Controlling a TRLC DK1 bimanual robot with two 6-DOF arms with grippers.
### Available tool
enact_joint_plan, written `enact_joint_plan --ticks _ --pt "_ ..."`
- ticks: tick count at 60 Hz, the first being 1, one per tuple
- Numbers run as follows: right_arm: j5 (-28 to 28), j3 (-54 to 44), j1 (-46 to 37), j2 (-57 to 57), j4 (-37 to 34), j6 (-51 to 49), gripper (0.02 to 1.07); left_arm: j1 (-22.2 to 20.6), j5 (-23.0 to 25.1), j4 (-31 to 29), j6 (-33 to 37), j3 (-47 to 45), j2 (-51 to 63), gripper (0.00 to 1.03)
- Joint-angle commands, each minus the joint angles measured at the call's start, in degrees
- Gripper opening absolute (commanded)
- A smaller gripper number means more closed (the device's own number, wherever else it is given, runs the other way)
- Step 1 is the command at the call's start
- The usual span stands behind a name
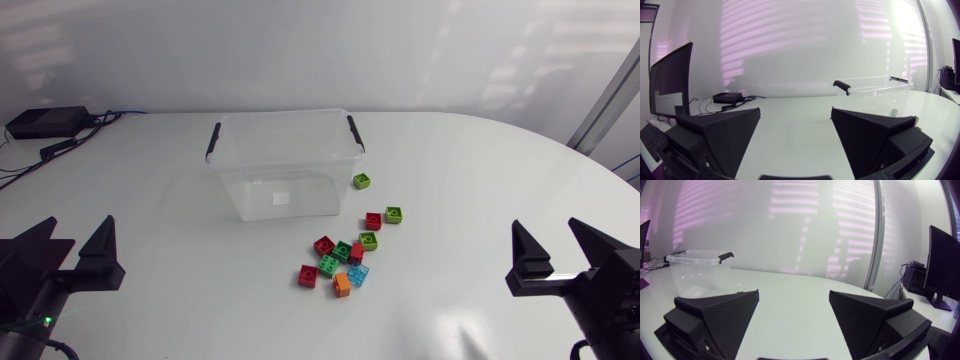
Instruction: Place the duplo bricks in the container
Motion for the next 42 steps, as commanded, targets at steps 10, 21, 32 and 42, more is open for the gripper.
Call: enact_joint_plan --ticks 10,21,32,42 --pt "0.5 -1.3 0.4 -0.3 0.4 -0.4 1.03 0.0 0.6 0.0 0.9 -0.9 -0.6 0.99" --pt "0.4 -1.3 0.6 -0.4 0.6 -0.6 1.03 0.0 0.7 0.1 0.9 -0.9 -0.6 0.99" --pt "0.0 0.6 3.0 -0.3 1.0 0.4 1.03 -1.3 0.7 -4.0 0.4 4.7 -0.5 0.99" --pt "0.2 6.9 4.2 4.6 0.8 0.8 1.02 -3.9 0.7 -8.8 -0.5 15.2 6.9 0.99"
